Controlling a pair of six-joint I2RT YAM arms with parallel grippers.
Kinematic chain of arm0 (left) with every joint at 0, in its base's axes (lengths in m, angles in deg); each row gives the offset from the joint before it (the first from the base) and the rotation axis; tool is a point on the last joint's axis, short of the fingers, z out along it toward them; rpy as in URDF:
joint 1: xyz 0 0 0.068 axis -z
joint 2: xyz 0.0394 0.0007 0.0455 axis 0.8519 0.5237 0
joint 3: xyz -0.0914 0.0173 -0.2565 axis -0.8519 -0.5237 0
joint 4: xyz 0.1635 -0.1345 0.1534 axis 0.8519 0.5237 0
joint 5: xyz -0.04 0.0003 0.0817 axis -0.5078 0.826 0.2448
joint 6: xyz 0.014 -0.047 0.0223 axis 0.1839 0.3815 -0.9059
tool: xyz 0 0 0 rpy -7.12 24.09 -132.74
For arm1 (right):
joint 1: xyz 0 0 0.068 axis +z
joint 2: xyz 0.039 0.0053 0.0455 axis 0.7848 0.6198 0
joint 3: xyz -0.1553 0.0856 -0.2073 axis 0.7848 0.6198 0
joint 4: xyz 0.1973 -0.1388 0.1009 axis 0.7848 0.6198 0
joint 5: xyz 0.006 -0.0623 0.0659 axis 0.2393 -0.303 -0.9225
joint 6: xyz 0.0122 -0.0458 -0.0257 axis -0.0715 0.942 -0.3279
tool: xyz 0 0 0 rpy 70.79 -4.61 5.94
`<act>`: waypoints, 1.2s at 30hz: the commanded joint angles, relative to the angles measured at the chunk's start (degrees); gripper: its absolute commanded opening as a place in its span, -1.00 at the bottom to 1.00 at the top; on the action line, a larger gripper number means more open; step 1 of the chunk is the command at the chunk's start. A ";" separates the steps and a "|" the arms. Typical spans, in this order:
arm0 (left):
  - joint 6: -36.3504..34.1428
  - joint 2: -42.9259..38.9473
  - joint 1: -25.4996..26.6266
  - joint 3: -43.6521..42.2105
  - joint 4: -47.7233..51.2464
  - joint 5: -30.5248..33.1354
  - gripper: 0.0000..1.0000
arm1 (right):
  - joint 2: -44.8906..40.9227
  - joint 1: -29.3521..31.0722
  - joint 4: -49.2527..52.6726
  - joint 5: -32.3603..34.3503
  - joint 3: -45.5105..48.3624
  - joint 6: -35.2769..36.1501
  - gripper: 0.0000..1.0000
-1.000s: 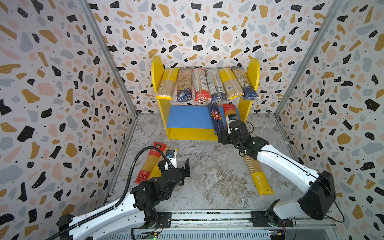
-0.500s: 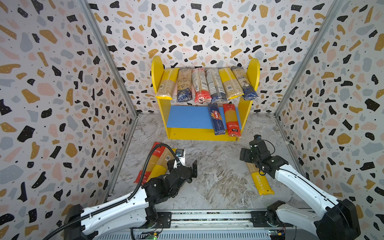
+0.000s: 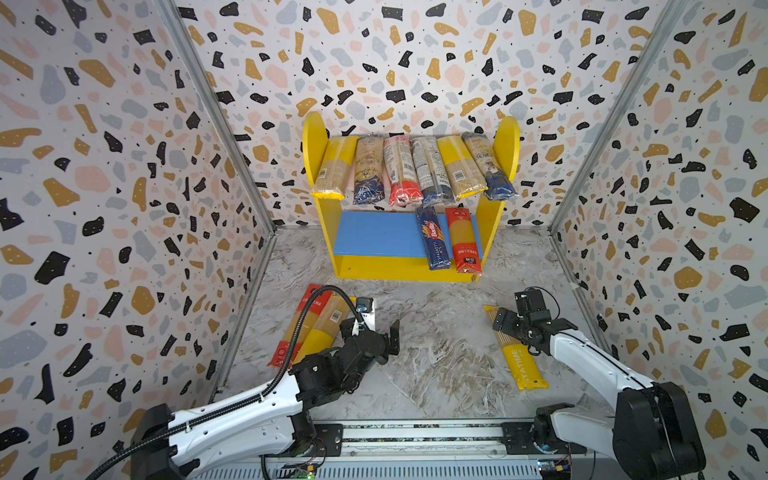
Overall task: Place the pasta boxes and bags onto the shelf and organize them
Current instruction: 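Lower the right gripper onto the yellow-ended spaghetti bag, then close the right gripper on the yellow-ended bag and lift it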
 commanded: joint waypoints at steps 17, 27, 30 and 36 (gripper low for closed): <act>-2.70 -0.94 0.40 -1.15 -3.80 -0.06 0.99 | -2.08 -0.50 -3.15 -10.37 7.72 -3.39 0.97; -2.89 -2.25 0.40 -0.88 -2.53 -0.08 0.99 | 2.52 13.17 -6.85 -9.56 5.50 -9.92 0.98; -2.39 -3.82 0.41 -1.62 -1.75 0.35 0.99 | 6.60 17.26 -8.17 -8.92 3.46 -11.11 0.98; -0.99 -7.65 0.40 -2.20 2.11 1.60 0.99 | 12.52 22.34 -11.12 -9.66 -0.11 -12.07 0.98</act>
